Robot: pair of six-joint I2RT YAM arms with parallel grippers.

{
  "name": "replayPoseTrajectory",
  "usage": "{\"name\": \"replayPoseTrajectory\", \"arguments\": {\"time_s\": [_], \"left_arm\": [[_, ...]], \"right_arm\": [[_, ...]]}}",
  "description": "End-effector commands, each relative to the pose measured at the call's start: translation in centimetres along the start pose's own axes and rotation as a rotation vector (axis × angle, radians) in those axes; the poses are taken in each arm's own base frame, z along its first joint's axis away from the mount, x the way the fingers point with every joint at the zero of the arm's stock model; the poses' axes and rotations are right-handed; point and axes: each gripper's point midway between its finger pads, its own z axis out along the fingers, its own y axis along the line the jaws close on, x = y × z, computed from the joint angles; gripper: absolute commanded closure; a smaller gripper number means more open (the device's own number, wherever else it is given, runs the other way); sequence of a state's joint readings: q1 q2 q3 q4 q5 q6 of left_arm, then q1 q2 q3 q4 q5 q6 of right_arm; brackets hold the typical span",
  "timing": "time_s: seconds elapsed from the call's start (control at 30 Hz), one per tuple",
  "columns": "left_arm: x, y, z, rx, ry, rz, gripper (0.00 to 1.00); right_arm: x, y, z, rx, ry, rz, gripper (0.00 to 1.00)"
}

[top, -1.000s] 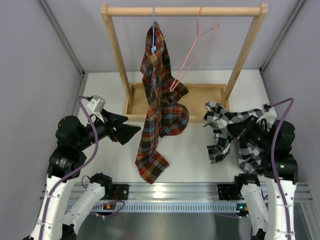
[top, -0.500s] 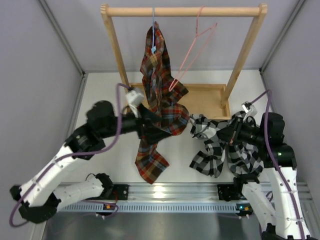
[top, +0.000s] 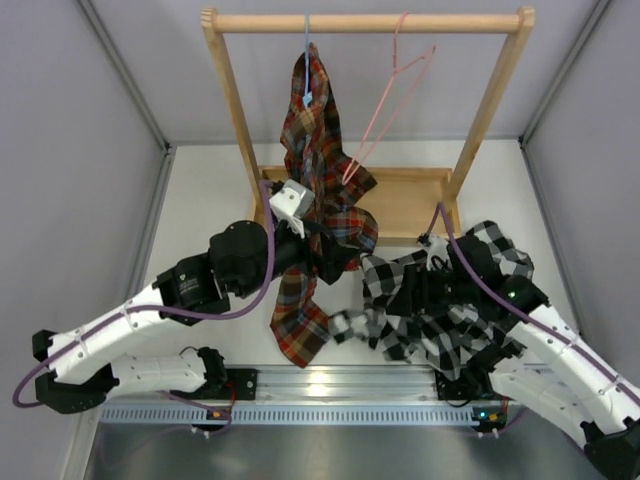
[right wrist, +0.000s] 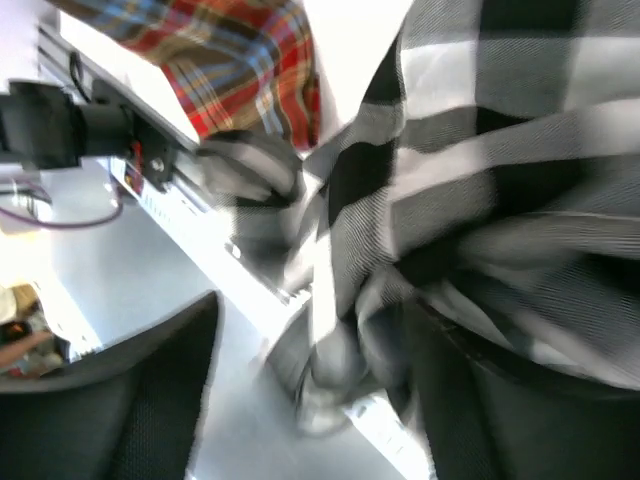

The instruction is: Place the shirt on the hanger

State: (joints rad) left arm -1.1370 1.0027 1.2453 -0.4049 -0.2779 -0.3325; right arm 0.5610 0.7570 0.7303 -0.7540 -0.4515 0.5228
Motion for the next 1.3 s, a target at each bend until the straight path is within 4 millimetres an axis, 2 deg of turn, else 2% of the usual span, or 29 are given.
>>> {"name": "replayPoseTrajectory", "arguments": {"time_s": [0.0, 0.07, 0.1, 0.13, 0.17, 0.2, 0.23, 0.27, 0.33, 0.37, 0.43, 0.47, 0.5, 0.53, 0.57, 0.67, 0.73, 0.77, 0.93, 0.97, 1.03, 1.07, 1.1, 1.13, 1.17, 1.23, 1.27], "left_arm": [[-3.1, 1.8, -2.2, -0.093, -0.099, -0.007, 0.02], [-3.9, 3.2, -3.9, -0.15, -0.121, 0.0, 0.02], [-3.3, 4.0, -4.5, -0.179, -0.092, 0.017, 0.02], [-3.3, 4.5, -5.0, -0.201, -0.091, 0.022, 0.02], [-3.7, 4.8, -5.8, -0.212, -0.103, 0.023, 0.02], [-3.6, 5.2, -6.1, -0.224, -0.105, 0.025, 0.02], [-3.6, 5.2, -6.3, -0.22, -0.108, 0.023, 0.02], [-3.7, 5.2, -6.6, -0.211, -0.115, 0.014, 0.02], [-3.1, 4.7, -6.3, -0.185, -0.096, 0.013, 0.02], [-2.7, 4.4, -5.9, -0.174, -0.081, 0.013, 0.02], [-1.6, 3.8, -5.3, -0.143, -0.044, 0.019, 0.02], [-1.3, 3.6, -5.0, -0.135, -0.034, 0.015, 0.02], [-1.0, 3.5, -4.9, -0.127, -0.023, 0.015, 0.02], [-0.6, 3.1, -4.8, -0.103, -0.009, 0.015, 0.02], [-0.1, 2.9, -4.6, -0.091, 0.004, 0.022, 0.02], [0.9, 2.6, -4.7, -0.062, 0.039, 0.034, 0.02], [1.3, 2.6, -4.7, -0.057, 0.05, 0.041, 0.02], [1.7, 2.6, -4.6, -0.05, 0.062, 0.048, 0.02], [3.1, 2.4, -4.7, -0.027, 0.114, 0.073, 0.02], [3.3, 2.3, -4.8, -0.019, 0.123, 0.079, 0.02], [3.8, 2.5, -4.9, -0.018, 0.134, 0.089, 0.02], [3.8, 2.6, -5.1, -0.017, 0.128, 0.088, 0.02], [4.0, 2.8, -5.1, -0.026, 0.131, 0.09, 0.02], [4.0, 2.9, -5.2, -0.03, 0.127, 0.092, 0.02], [3.8, 3.1, -5.3, -0.037, 0.121, 0.091, 0.02], [3.7, 3.2, -5.4, -0.042, 0.117, 0.092, 0.02], [3.7, 3.3, -5.4, -0.045, 0.117, 0.091, 0.02]], "right_arm": [[-3.7, 1.8, -2.3, 0.021, -0.174, -0.095, 0.25], [-4.4, 0.4, -4.2, 0.124, -0.24, -0.124, 0.19], [-4.4, 0.2, -6.0, 0.169, -0.265, -0.126, 0.16], [-4.7, -0.3, -7.0, 0.212, -0.288, -0.124, 0.16], [-5.4, -1.9, -8.0, 0.316, -0.332, -0.107, 0.16], [-6.3, -2.5, -9.1, 0.387, -0.367, -0.101, 0.16], [-6.4, -3.9, -9.6, 0.472, -0.369, -0.075, 0.16], [-7.6, -5.8, -10.7, 0.595, -0.421, -0.045, 0.15], [-9.2, -7.5, -10.5, 0.689, -0.41, -0.02, 0.15], [-10.2, -9.7, -10.7, 0.776, -0.407, 0.05, 0.15], [-11.6, -12.1, -11.0, 0.808, -0.421, 0.125, 0.15], [-13.4, -14.2, -12.3, 0.814, -0.508, 0.22, 0.15], [-13.4, -16.7, -12.3, 0.851, -0.51, 0.289, 0.15], [-13.6, -18.6, -13.1, 0.89, -0.536, 0.348, 0.15], [-13.4, -21.7, -14.3, 0.938, -0.553, 0.438, 0.15], [-12.7, -25.1, -15.4, 1.014, -0.575, 0.549, 0.14], [-12.8, -27.2, -14.4, 1.032, -0.605, 0.57, 0.14], [-12.0, -28.6, -13.6, 1.06, -0.567, 0.597, 0.15], [-11.5, -31.8, -12.1, 1.1, -0.51, 0.604, 0.2], [-11.1, -32.4, -11.0, 1.069, -0.466, 0.616, 0.21], [-11.1, -32.5, -9.0, 0.987, -0.426, 0.61, 0.26], [-10.1, -32.8, -7.6, 0.958, -0.386, 0.624, 0.32], [-9.8, -32.6, -6.8, 0.933, -0.373, 0.624, 0.46], [-9.9, -32.3, -5.8, 0.899, -0.371, 0.607, 0.54], [-9.2, -31.9, -5.3, 0.887, -0.363, 0.604, 0.69], [-9.6, -30.4, -4.4, 0.819, -0.38, 0.58, 0.92], [-10.2, -29.2, -4.9, 0.803, -0.422, 0.554, 1.0]]}}
